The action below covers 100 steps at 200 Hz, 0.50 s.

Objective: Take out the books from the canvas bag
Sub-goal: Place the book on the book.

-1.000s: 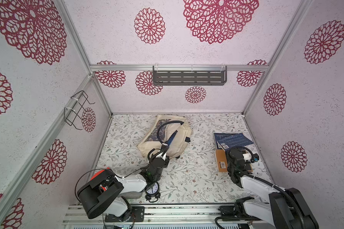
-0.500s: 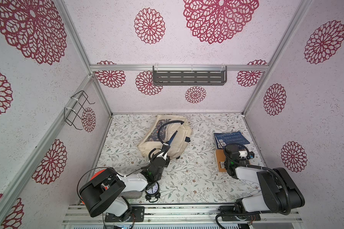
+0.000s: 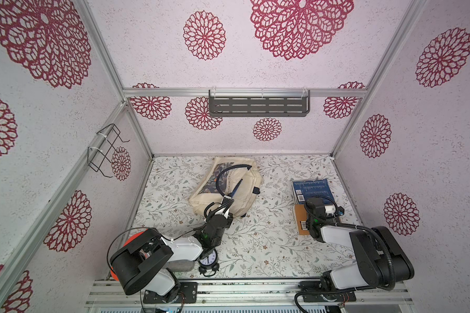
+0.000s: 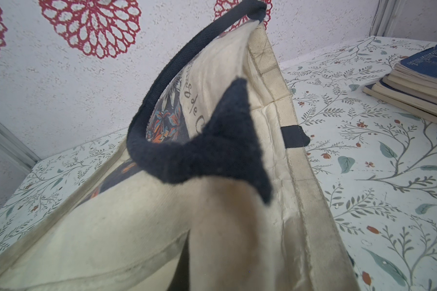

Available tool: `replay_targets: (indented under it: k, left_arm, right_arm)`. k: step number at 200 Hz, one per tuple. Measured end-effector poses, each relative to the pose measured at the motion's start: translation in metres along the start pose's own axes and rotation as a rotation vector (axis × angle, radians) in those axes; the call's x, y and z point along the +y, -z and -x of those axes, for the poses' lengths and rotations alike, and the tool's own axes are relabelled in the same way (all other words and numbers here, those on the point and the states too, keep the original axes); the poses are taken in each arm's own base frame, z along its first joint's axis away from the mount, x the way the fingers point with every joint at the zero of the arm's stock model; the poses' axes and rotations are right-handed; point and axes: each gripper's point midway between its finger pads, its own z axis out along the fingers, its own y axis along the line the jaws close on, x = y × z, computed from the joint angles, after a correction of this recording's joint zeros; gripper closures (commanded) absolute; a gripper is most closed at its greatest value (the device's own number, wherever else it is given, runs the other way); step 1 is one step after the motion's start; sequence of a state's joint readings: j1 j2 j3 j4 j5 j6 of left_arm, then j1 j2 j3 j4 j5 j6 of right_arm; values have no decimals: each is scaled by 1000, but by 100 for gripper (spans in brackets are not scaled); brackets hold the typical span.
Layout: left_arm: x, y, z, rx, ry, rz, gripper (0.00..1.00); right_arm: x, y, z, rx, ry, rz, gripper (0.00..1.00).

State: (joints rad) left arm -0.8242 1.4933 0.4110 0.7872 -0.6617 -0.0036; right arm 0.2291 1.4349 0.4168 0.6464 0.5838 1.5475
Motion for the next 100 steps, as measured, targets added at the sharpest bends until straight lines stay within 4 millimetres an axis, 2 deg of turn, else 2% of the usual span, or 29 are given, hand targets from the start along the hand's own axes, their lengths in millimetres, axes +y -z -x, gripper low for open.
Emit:
replay_targets:
  k: [15,39,43,47,54,60,80,100]
  left_arm:
    - [0,0,0,0,0,0,100]
    - [0,0,0,0,0,-2,98]
    - [0,0,0,1,0,-1,92]
    - [0,0,0,1,0,-1,82]
    - [0,0,0,0,4,-2,58]
    - [-1,0,0,0,9,-5,46]
    - [-10,0,3,-3,48,-52,27]
    - [-17,-2,6,12,80,-82,18]
  right_arm:
    - [3,1,-2,14,-7,7,48]
    - [8,6,-3,41,-5,17,33]
    - [10,7,-3,45,-4,23,30]
    - [12,9,-3,50,5,27,27]
    - [17,12,-2,58,17,34,23]
    - [22,15,-1,64,33,41,19]
    - [44,25,0,84,71,85,2]
    - [58,32,-3,119,106,124,1]
